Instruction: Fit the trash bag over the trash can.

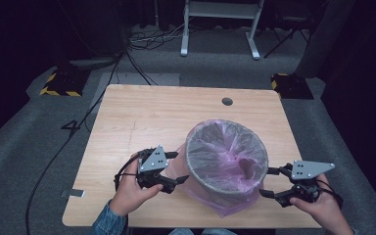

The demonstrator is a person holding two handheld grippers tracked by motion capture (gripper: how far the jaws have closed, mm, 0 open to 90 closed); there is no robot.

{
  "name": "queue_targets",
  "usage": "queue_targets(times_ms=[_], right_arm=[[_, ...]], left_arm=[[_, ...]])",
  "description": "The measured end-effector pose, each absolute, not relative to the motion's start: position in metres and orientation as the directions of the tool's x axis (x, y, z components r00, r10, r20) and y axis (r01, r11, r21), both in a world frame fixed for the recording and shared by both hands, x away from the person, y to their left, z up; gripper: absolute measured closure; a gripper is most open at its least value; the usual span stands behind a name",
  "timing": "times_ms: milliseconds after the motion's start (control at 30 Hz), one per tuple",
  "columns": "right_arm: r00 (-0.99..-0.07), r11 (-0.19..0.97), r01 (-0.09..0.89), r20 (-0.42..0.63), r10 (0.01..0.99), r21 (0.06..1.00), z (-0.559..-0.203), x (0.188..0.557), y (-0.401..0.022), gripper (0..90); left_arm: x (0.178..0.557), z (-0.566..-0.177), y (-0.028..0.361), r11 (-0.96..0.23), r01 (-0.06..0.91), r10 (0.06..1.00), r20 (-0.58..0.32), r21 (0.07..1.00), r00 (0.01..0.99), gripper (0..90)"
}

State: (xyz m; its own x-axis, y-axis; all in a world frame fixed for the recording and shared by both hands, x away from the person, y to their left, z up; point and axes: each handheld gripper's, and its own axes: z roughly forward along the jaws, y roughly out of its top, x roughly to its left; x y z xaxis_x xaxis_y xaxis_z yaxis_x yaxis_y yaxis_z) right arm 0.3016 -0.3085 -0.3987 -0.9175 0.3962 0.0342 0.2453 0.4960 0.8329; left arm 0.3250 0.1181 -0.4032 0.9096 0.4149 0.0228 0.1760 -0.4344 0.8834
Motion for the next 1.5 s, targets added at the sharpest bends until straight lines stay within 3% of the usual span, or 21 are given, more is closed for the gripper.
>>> queue_targets(times_ms=[67, 133, 167, 200, 267, 333, 500, 767, 1133, 1367, 1400, 1433, 1500], right_arm=[[-0.929, 0.498, 0.238, 0.046, 0.367, 0.834, -0.397, 0.297, -0.299, 24.9], [-0.929, 0.499, 0.236, 0.042, 0.368, 0.834, -0.394, 0.292, -0.293, 34.3], [-0.922, 0.505, 0.245, 0.039, 0.384, 0.828, -0.392, 0.289, -0.292, 48.7], [-0.922, 0.516, 0.245, 0.032, 0.386, 0.821, -0.39, 0.288, -0.293, 69.7], [-0.922, 0.487, 0.261, 0.066, 0.381, 0.833, -0.388, 0.286, -0.296, 85.0], [-0.91, 0.465, 0.273, 0.07, 0.408, 0.842, -0.387, 0.286, -0.299, 89.7], [-0.885, 0.391, 0.276, 0.073, 0.46, 0.878, -0.384, 0.288, -0.306, 90.0], [-0.843, 0.347, 0.31, 0.088, 0.53, 0.885, -0.393, 0.299, -0.318, 90.0], [-0.79, 0.435, 0.479, 0.158, 0.592, 0.763, -0.454, 0.325, -0.319, 90.0], [-0.76, 0.476, 0.55, 0.176, 0.625, 0.686, -0.464, 0.312, -0.334, 90.0], [-0.767, 0.485, 0.551, 0.184, 0.615, 0.679, -0.463, 0.309, -0.336, 90.0], [-0.78, 0.491, 0.541, 0.189, 0.597, 0.682, -0.461, 0.307, -0.337, 83.2], [-0.809, 0.499, 0.497, 0.171, 0.562, 0.71, -0.453, 0.302, -0.336, 57.2]], left_arm=[[0.328, -0.404, 0.115, -0.435, 0.176, 0.41, 0.02, 0.883, 0.912, 21.5], [0.33, -0.404, 0.113, -0.444, 0.179, 0.399, 0.015, 0.878, 0.917, 23.3], [0.331, -0.404, 0.113, -0.443, 0.18, 0.4, 0.014, 0.878, 0.916, 23.6], [0.332, -0.404, 0.113, -0.441, 0.176, 0.392, 0.012, 0.88, 0.92, 25.6], [0.332, -0.403, 0.113, -0.446, 0.155, 0.348, 0.011, 0.882, 0.937, 48.8], [0.331, -0.402, 0.111, -0.456, 0.142, 0.331, 0.019, 0.879, 0.944, 58.9], [0.328, -0.4, 0.108, -0.48, 0.149, 0.306, 0.006, 0.865, 0.952, 90.0], [0.333, -0.411, 0.11, -0.537, 0.248, 0.361, -0.045, 0.806, 0.931, 90.0], [0.343, -0.453, 0.116, -0.63, 0.353, 0.415, -0.085, 0.692, 0.906, 90.0], [0.33, -0.454, 0.132, -0.591, 0.346, 0.405, -0.102, 0.729, 0.908, 89.4], [0.328, -0.451, 0.132, -0.569, 0.325, 0.406, -0.085, 0.756, 0.91, 75.0], [0.326, -0.447, 0.132, -0.548, 0.307, 0.412, -0.068, 0.778, 0.909, 60.0], [0.324, -0.438, 0.129, -0.512, 0.261, 0.406, -0.038, 0.819, 0.913, 40.3]])
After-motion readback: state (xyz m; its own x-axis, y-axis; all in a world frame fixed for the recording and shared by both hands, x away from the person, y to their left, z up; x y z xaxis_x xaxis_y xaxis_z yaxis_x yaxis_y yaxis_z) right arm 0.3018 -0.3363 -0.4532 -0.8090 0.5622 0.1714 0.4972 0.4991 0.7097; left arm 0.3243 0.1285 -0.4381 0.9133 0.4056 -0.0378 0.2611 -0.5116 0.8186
